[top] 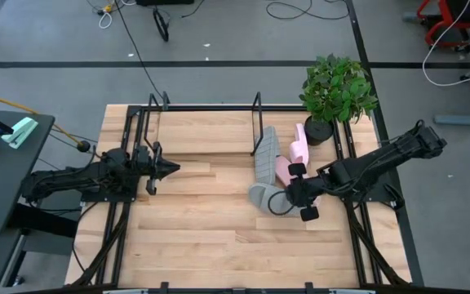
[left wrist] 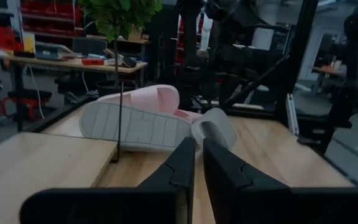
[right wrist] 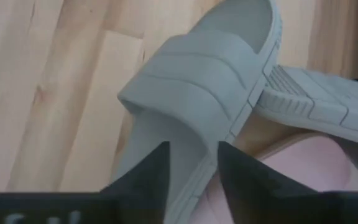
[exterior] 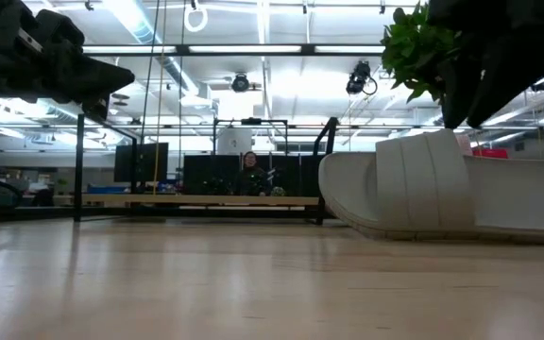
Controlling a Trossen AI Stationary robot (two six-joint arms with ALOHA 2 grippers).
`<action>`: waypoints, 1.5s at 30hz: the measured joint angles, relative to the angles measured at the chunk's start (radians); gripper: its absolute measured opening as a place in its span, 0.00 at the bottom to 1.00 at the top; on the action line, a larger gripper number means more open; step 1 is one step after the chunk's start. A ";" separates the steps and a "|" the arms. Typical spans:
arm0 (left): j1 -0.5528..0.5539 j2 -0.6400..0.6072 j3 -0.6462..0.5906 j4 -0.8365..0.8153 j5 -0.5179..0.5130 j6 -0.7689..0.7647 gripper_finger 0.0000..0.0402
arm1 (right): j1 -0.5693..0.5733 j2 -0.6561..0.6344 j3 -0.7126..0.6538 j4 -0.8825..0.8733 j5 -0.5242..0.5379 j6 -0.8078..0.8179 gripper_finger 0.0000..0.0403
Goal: Pick and place slides into the shelf
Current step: Put the bottom gray slippers on the shelf
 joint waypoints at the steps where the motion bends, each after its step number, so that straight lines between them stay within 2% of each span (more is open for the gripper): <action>1: 0.000 0.000 0.000 0.000 0.000 0.005 0.10 | -0.009 0.000 0.000 -0.005 -0.015 -0.017 0.42; 9: 0.000 0.000 0.000 0.001 0.000 -0.001 0.07 | -0.071 0.000 0.000 -0.003 -0.079 -0.028 0.68; 16: 0.000 0.000 0.000 0.003 0.000 -0.085 0.07 | -0.088 0.000 0.000 0.021 -0.084 -0.107 0.78; 23: 0.000 0.000 0.000 0.002 0.000 -0.113 0.09 | -0.100 0.000 0.000 0.049 -0.075 -0.134 0.78; 34: 0.000 0.000 0.000 0.000 0.000 -0.086 0.01 | -0.108 0.000 0.000 0.072 -0.075 -0.078 0.72; 40: 0.000 0.000 0.000 -0.002 0.000 -0.084 0.05 | -0.108 0.000 -0.003 0.040 -0.074 -0.042 0.72; 45: 0.000 0.000 0.000 -0.006 0.000 -0.085 0.06 | -0.094 0.000 -0.069 0.063 -0.041 -0.056 0.72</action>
